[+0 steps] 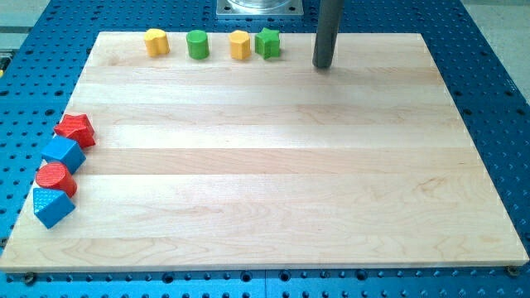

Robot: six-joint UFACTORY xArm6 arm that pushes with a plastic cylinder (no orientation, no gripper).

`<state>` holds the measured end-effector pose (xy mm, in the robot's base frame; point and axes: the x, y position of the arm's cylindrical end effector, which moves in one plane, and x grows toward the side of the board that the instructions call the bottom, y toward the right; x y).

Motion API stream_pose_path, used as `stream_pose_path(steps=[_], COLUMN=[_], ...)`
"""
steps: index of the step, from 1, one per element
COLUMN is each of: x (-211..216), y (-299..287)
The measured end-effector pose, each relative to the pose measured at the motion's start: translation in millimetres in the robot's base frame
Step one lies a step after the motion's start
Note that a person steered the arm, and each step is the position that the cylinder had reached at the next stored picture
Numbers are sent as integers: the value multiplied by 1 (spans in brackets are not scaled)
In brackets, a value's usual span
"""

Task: Adjust the green star to the right of the hexagon

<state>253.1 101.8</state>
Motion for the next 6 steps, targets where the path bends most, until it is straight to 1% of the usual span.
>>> stream_pose_path(steps=[1, 2, 3, 4, 5, 6], x=[-48, -60, -60, -61, -61, -60], y=[-15, -20, -78, -109, -165, -184])
